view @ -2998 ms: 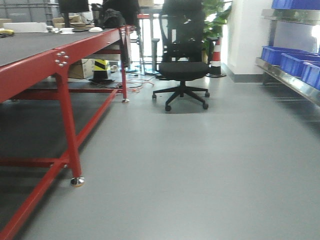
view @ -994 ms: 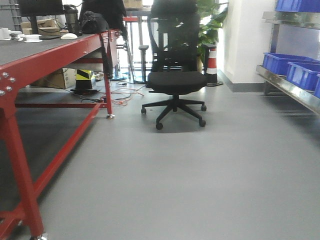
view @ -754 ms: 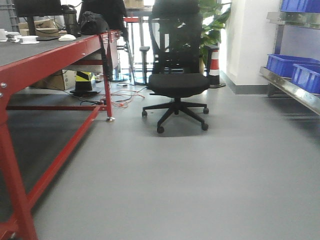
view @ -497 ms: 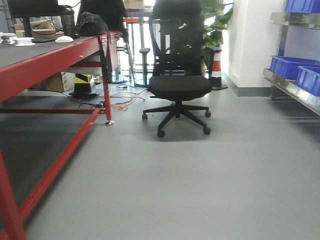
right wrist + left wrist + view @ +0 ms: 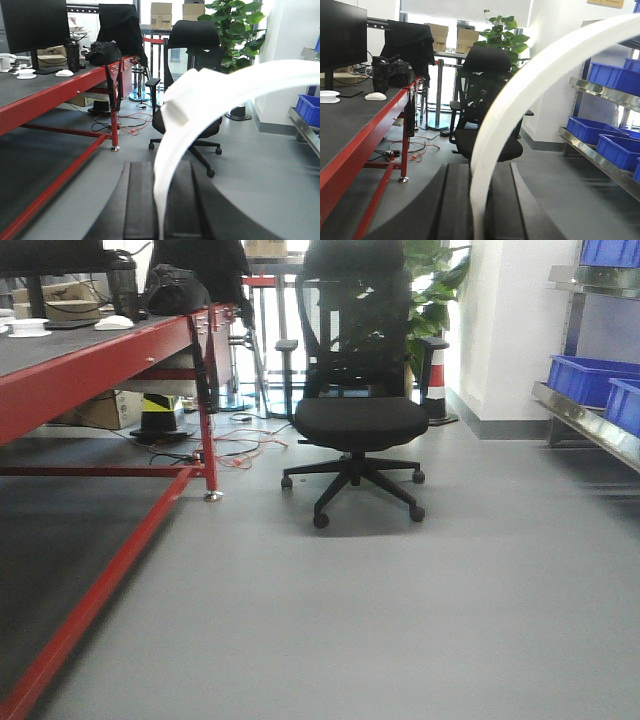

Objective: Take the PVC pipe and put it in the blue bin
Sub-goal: 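Hold both clamps and drive the base toward the blue bin shelf, then hold both clamps and drive up to the shelf of blue bins, then hold both clamps and raise them toward the upper blue bin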

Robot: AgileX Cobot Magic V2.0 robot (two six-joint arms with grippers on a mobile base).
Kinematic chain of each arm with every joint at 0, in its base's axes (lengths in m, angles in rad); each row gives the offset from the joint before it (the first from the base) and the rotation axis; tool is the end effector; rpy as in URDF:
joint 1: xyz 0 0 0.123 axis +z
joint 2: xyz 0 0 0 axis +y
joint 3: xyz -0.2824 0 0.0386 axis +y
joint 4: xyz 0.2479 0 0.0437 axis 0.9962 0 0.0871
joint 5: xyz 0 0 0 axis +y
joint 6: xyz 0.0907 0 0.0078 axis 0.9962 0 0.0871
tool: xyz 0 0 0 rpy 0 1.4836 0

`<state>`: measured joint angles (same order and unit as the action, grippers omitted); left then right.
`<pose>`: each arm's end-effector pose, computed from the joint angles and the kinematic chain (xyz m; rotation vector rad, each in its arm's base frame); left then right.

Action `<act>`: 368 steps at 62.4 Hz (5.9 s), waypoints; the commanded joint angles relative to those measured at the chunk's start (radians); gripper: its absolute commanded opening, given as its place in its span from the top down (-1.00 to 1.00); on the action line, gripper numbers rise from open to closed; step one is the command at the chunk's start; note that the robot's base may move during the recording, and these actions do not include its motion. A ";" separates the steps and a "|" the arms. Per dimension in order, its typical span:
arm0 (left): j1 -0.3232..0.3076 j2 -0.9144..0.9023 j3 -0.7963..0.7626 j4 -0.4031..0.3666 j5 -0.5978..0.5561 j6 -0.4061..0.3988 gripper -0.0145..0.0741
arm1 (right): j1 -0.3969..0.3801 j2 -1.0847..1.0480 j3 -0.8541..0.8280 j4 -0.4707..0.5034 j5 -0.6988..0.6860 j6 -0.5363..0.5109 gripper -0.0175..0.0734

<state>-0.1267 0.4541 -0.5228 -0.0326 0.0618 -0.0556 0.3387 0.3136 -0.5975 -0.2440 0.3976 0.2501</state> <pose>0.0973 -0.0126 0.3506 0.0302 1.4788 -0.1757 0.0591 0.0118 0.3567 -0.1762 1.5807 0.2091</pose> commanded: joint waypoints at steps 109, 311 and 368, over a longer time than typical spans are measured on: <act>0.005 -0.002 -0.002 0.000 -0.034 -0.007 0.92 | -0.001 -0.003 0.000 -0.012 -0.023 -0.006 0.98; 0.005 -0.002 -0.002 0.000 -0.034 -0.007 0.92 | -0.001 -0.003 0.000 -0.012 -0.023 -0.006 0.98; 0.005 -0.002 -0.002 0.000 -0.034 -0.007 0.92 | -0.001 -0.003 0.000 -0.012 -0.023 -0.006 0.98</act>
<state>-0.1267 0.4541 -0.5228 -0.0326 0.0618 -0.0556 0.3387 0.3136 -0.5975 -0.2440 0.3976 0.2501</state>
